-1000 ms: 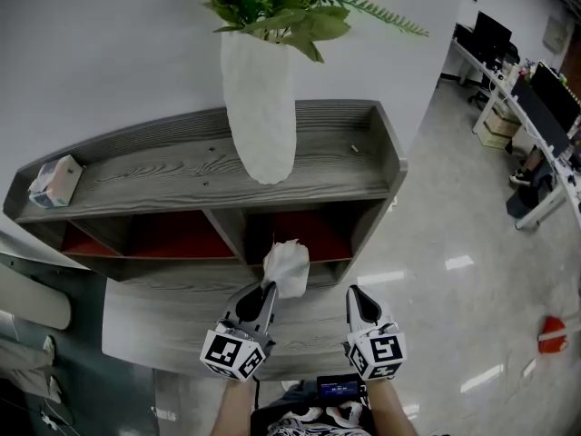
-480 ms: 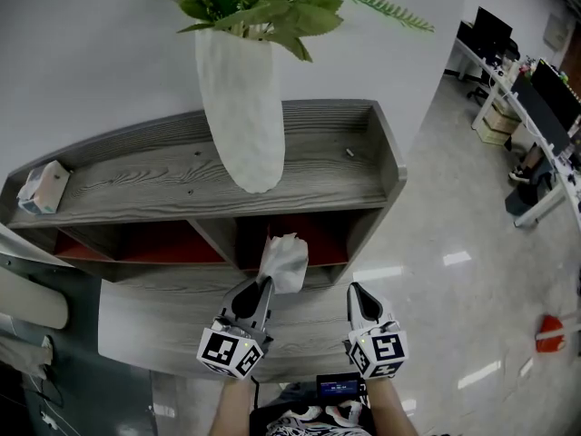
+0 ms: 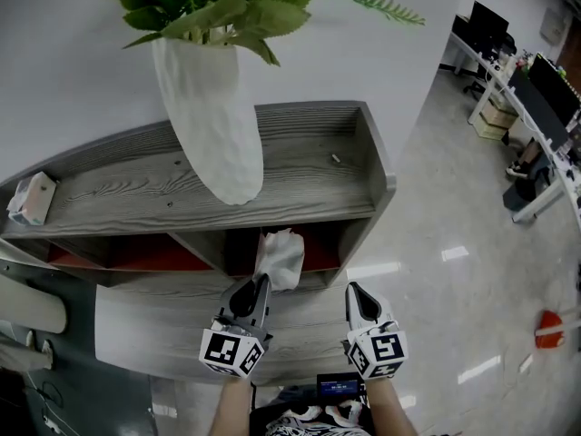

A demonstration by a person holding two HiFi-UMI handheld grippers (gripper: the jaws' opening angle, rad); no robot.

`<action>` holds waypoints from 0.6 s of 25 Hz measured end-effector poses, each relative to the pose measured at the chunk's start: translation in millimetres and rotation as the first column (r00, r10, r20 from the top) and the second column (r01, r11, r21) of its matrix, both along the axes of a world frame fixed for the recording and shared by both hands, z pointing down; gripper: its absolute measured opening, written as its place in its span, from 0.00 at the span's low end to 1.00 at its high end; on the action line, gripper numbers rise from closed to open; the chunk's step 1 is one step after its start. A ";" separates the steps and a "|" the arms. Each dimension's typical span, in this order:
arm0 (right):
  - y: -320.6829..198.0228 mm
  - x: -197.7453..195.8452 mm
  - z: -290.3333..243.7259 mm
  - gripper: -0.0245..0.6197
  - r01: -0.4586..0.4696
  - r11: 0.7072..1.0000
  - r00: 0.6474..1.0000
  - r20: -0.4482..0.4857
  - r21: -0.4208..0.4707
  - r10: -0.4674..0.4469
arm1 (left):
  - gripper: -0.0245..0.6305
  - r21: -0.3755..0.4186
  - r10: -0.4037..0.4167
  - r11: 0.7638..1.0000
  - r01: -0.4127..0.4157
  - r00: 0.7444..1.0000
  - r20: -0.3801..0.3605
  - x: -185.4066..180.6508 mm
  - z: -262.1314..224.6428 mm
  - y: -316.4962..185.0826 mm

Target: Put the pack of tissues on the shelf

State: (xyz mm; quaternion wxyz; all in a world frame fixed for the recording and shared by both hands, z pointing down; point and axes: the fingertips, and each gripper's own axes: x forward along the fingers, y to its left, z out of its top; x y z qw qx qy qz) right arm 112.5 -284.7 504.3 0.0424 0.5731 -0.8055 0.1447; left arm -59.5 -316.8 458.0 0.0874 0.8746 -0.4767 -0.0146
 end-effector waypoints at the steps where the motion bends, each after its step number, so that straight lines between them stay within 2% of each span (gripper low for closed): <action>1: -0.6 1.7 0.7 0.05 -0.002 1.000 1.000 0.000 -0.002 0.002 | 0.08 0.000 -0.005 1.000 0.005 1.000 0.004 0.9 0.8 -1.8; 9: -7.8 4.8 4.2 0.05 0.015 1.000 1.000 0.000 -0.011 -0.015 | 0.08 0.004 -0.043 0.999 0.043 0.999 0.002 7.2 -1.1 -18.3; 15: -17.4 2.2 5.0 0.05 0.032 0.999 0.999 0.006 -0.013 -0.032 | 0.08 0.025 -0.083 0.996 0.082 0.996 0.038 8.1 -3.6 -30.8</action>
